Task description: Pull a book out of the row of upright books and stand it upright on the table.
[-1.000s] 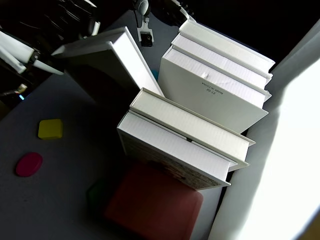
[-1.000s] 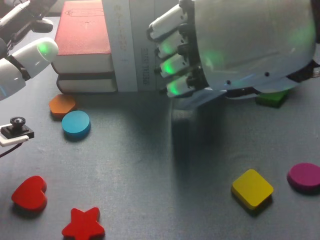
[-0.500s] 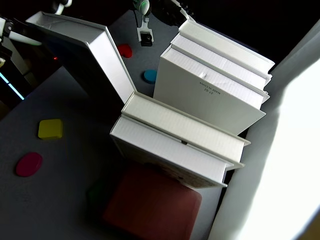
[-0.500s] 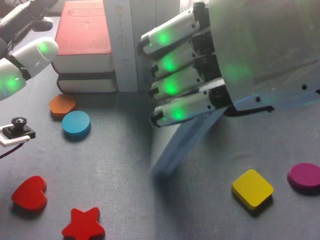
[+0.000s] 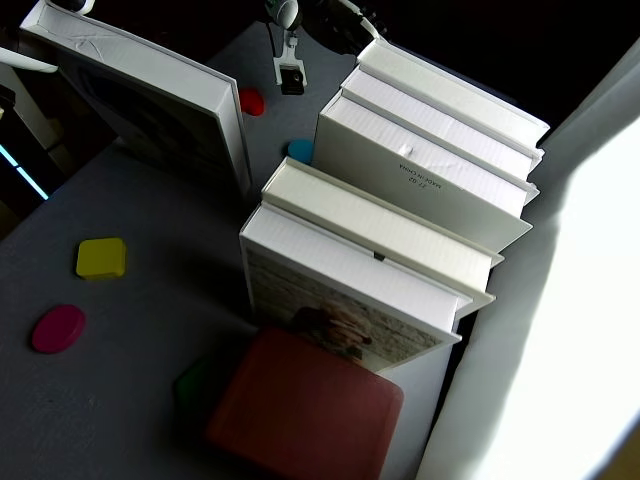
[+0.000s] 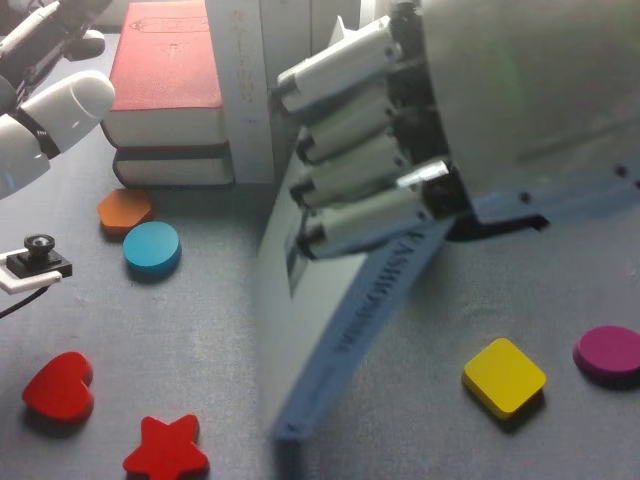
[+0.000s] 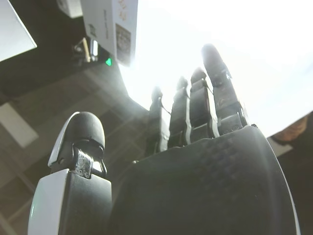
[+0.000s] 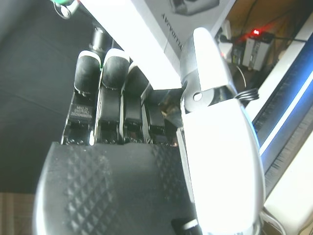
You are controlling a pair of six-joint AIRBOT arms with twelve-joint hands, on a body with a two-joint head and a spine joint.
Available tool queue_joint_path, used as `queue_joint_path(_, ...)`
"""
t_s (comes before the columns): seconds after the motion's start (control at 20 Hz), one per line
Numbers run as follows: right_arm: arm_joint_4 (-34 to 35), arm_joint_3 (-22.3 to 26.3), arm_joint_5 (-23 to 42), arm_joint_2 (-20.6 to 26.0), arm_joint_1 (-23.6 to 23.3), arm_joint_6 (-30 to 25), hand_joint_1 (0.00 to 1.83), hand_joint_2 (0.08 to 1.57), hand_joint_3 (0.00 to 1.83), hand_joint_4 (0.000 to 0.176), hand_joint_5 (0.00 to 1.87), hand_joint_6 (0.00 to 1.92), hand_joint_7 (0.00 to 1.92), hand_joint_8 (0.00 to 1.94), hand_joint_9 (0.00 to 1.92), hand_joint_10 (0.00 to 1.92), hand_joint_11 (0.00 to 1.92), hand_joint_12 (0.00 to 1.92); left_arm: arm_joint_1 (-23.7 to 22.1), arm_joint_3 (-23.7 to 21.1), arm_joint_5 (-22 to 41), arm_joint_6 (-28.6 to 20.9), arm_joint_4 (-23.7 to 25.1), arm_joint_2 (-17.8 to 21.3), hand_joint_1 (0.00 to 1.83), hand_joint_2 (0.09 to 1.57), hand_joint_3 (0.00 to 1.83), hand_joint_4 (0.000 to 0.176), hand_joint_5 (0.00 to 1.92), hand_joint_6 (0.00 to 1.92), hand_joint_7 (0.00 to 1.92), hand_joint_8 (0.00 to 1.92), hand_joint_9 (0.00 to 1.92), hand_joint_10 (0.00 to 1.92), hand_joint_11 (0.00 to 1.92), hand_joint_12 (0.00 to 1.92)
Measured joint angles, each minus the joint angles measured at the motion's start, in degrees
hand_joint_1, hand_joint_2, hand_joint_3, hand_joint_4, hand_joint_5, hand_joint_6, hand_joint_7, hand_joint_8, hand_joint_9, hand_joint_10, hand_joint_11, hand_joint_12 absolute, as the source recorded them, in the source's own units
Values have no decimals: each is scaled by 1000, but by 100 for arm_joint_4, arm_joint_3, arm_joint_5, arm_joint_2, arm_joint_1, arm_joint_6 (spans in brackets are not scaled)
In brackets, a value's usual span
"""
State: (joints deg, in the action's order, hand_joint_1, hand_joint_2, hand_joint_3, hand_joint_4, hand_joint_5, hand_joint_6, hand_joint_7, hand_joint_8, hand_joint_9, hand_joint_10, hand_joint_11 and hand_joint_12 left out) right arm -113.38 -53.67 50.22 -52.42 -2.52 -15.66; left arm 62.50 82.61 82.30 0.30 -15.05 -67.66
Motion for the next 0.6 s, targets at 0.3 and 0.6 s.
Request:
queue_joint_path(0.3, 295, -654, -616, -553, 157, -68, 1220, 1482, 0, 0, 137, 1917, 377, 1898, 488, 1921, 145, 1921, -2, 20, -2, -7, -44, -13, 327, 1288, 0, 102, 172, 0, 64, 0, 32, 0, 0, 742)
queue_joint_path(0.6, 474, -1209, -688, -857, 55, -435, 1220, 1482, 0, 0, 137, 1917, 377, 1898, 488, 1921, 145, 1921, -2, 151, -20, -28, -59, -136, 236, 1377, 16, 46, 181, 0, 138, 8, 132, 23, 0, 909)
